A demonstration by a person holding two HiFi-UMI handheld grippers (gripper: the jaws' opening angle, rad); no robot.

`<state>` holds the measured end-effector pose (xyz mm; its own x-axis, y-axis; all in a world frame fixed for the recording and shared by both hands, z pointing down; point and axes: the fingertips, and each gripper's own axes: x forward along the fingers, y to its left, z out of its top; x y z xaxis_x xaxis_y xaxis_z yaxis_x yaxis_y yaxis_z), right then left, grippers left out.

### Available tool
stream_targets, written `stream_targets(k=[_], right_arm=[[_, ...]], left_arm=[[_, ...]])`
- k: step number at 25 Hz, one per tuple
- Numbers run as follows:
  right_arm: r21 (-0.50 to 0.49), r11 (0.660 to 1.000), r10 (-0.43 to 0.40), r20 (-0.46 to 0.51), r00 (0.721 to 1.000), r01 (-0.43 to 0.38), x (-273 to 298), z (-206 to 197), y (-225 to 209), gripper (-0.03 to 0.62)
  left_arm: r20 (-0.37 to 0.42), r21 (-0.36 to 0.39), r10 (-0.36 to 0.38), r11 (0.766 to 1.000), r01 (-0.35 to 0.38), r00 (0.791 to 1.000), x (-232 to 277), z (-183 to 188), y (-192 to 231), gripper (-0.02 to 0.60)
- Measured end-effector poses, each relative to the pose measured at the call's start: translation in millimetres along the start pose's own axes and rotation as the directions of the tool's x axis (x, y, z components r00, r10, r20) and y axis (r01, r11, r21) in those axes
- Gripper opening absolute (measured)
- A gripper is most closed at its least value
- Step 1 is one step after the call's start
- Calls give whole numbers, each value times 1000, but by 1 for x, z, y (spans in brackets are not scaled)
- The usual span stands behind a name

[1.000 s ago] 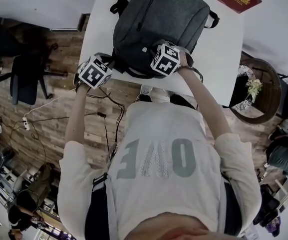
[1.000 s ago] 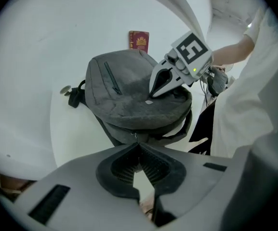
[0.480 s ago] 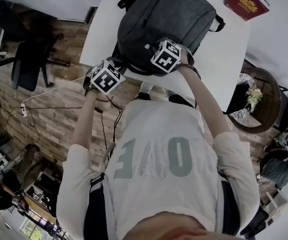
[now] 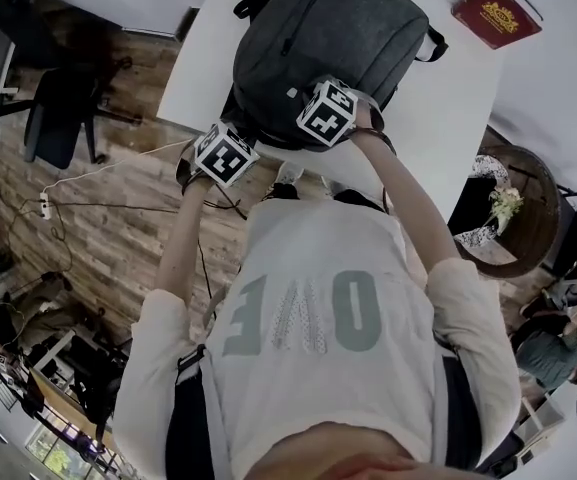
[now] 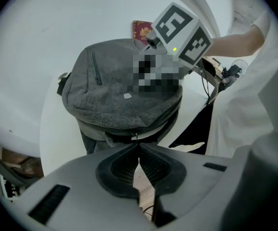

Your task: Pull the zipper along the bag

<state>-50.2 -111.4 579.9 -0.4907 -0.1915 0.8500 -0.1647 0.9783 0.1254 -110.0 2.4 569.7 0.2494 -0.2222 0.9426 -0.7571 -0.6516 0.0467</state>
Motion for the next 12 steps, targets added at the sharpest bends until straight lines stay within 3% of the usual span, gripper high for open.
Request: stream_targets(k=[2,4,6,9,12], right_arm=[[-17,999,31,15,999,-31,-5,1,4,25],[-45,999,-4,75,997,8,-18,8,-8,25],[-90,984,-143,137,980,156,-38,14,-49,25],[-101,918,-368,150,918,384,-67,5,-129,25],[-61,881,-465,79,882,470,-79,-21,-186,25]], left_arm=[[-17,-14,43,999,-43,999,3,-4,0,29],[-26,-18,76,997,-77,997,2,-8,-2,29],[-26,-33,101,994,-102,995,3,-9,0,29],[-29,-49,135,989,-136,990,7,-8,3,29],[-26,-63,161,985,-163,987,10,-7,4,29]])
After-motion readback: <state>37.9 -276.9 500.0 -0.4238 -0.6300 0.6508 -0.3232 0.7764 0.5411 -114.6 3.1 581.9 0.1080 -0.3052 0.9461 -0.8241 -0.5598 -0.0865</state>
